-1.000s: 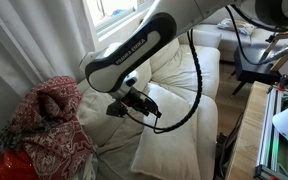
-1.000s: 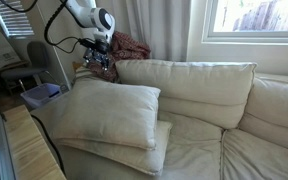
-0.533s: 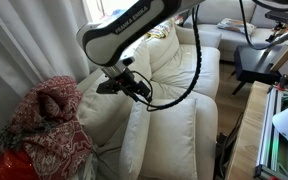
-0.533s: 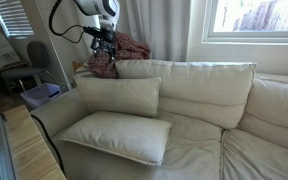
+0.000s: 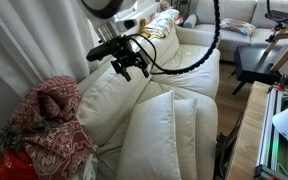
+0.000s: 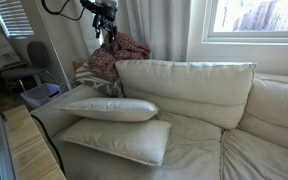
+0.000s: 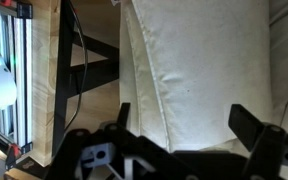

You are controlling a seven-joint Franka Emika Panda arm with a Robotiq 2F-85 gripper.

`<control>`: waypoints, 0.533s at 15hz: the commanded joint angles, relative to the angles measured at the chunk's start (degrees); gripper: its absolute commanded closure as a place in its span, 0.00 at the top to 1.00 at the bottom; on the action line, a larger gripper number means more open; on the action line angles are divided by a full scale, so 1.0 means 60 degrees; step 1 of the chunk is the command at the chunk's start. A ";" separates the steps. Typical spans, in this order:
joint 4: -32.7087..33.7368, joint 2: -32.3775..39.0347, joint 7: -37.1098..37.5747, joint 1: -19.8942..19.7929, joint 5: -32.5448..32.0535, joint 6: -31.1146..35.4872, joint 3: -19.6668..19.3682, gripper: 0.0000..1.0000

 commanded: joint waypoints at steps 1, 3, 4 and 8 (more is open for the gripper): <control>-0.0923 -0.1091 -0.1819 -0.0331 0.0244 -0.0061 0.0276 1.00; -0.1188 -0.1615 -0.2844 -0.0348 0.0122 -0.0050 0.0306 1.00; -0.1338 -0.1883 -0.3366 -0.0375 0.0151 -0.0017 0.0331 1.00; -0.1889 -0.2923 -0.5465 -0.0454 0.0141 -0.0044 0.0401 1.00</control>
